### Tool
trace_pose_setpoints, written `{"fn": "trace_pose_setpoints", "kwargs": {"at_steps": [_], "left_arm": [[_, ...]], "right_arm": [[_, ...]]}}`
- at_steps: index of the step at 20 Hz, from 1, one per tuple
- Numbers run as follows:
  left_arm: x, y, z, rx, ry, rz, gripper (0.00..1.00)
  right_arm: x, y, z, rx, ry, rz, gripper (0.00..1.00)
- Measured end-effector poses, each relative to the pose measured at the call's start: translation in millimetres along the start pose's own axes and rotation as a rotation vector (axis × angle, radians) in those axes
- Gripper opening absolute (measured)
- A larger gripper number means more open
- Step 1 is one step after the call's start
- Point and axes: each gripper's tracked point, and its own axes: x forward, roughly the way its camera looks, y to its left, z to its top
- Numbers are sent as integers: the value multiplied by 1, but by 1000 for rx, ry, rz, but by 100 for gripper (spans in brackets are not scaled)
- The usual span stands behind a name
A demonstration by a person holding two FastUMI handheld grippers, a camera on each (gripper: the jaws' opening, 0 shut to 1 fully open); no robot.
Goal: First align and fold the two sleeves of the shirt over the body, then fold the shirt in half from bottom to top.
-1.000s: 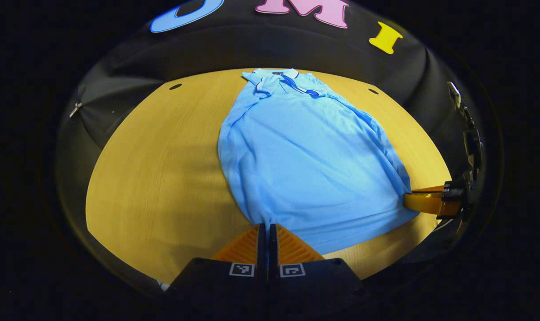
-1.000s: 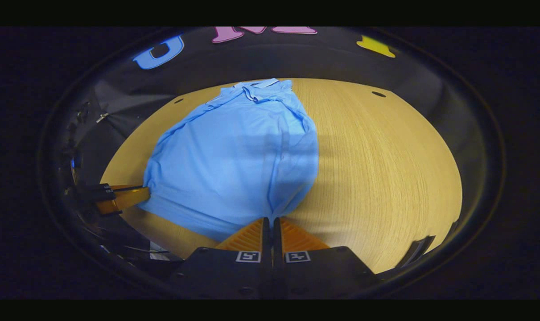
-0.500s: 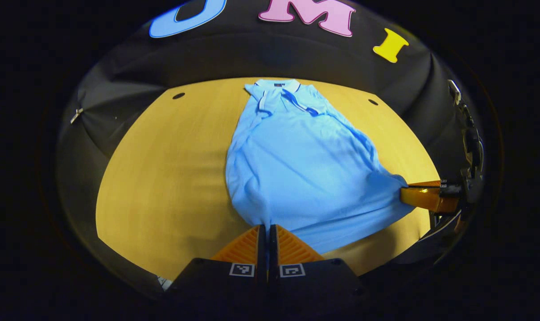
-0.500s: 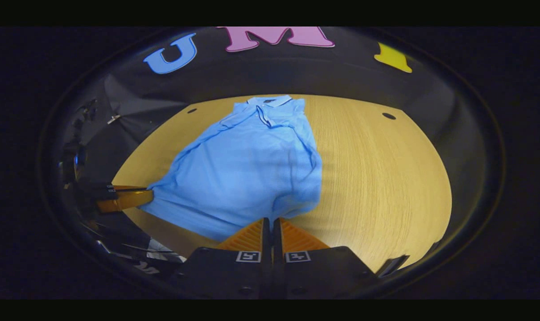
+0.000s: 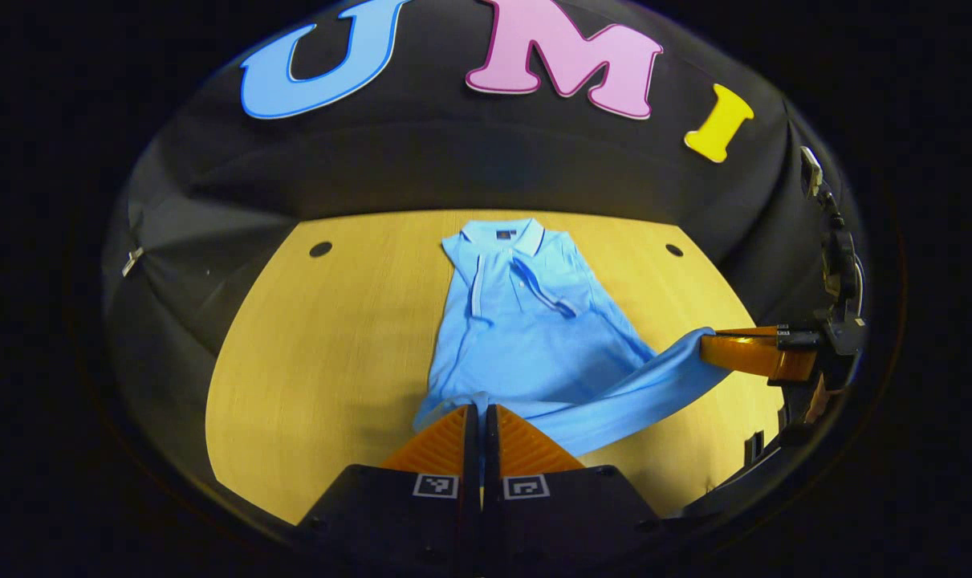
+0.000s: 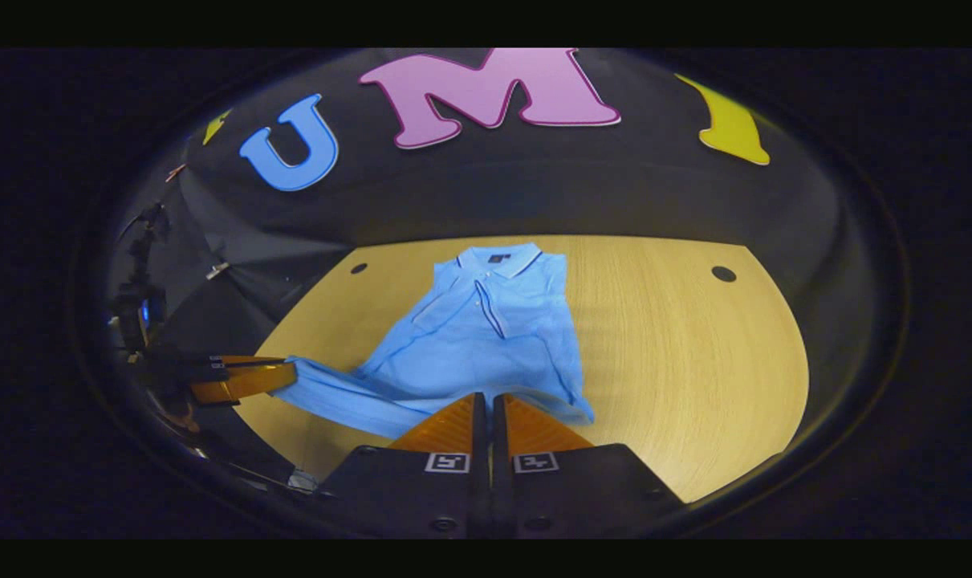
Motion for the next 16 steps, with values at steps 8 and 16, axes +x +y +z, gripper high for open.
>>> {"fn": "trace_pose_setpoints", "kwargs": {"at_steps": [8,16], "left_arm": [[82,35,123,33,-104,48,6],[203,66,203,45,-166,78,6]], "right_arm": [[83,-19,115,-12,-146,-32,5],[195,-53,185,-47,-210,-87,0]]}}
